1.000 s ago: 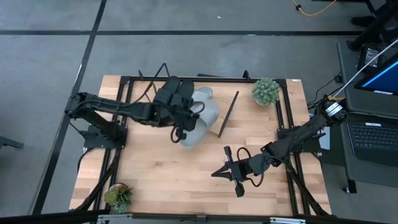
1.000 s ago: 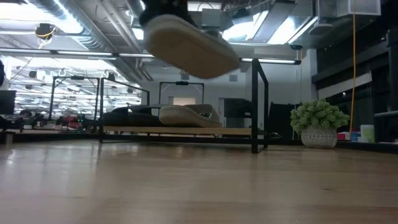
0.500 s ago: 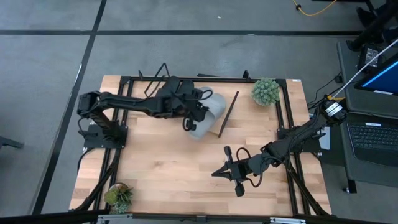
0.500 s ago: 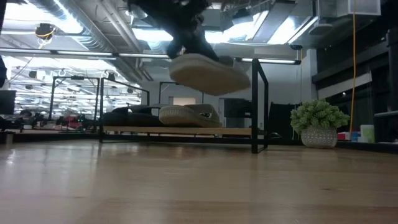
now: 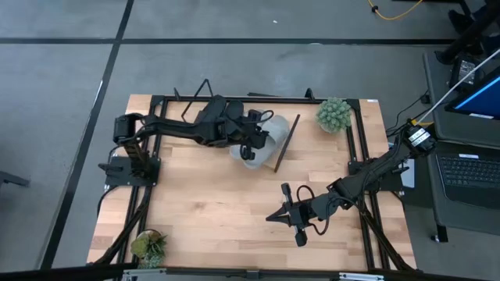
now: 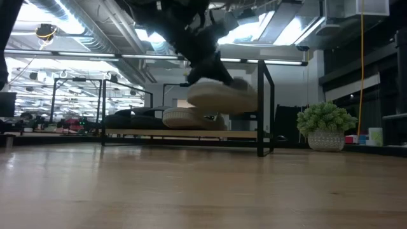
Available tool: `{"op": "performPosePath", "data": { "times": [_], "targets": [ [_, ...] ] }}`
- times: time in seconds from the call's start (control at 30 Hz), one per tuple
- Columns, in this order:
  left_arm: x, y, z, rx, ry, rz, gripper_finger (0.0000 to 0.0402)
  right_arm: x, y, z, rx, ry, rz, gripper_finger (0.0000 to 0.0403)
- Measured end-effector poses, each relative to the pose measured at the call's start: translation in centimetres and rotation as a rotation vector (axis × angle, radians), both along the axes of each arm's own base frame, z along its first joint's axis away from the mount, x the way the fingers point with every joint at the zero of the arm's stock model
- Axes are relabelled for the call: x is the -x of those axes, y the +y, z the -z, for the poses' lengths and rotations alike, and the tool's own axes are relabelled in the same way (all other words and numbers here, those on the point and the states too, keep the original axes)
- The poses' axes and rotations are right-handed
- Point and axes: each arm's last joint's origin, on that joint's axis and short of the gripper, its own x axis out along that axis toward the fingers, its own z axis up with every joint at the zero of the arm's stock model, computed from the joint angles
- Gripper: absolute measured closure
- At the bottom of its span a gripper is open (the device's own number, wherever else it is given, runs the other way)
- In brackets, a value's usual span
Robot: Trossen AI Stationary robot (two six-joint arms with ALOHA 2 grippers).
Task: Pick and place slides into the shelf
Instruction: Put the gray slide on the shelf
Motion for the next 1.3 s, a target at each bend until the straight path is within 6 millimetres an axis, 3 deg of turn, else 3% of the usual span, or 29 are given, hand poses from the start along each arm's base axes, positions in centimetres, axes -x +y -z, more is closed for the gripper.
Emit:
{"op": "performPosePath", "data": {
  "times": [0.3,1.3],
  "targets": [
    [-1.4,0.2,1.8,-0.008,-0.031,-0.01,0.0401,0.0,0.0,0.1,0.001,0.01,0.002,0.0399],
    [-1.3,1.6,2.7,0.039,-0.028,-0.067,0.0401,0.0,0.0,0.1,-0.018,0.017,0.008,0.0399]
  ]
}}
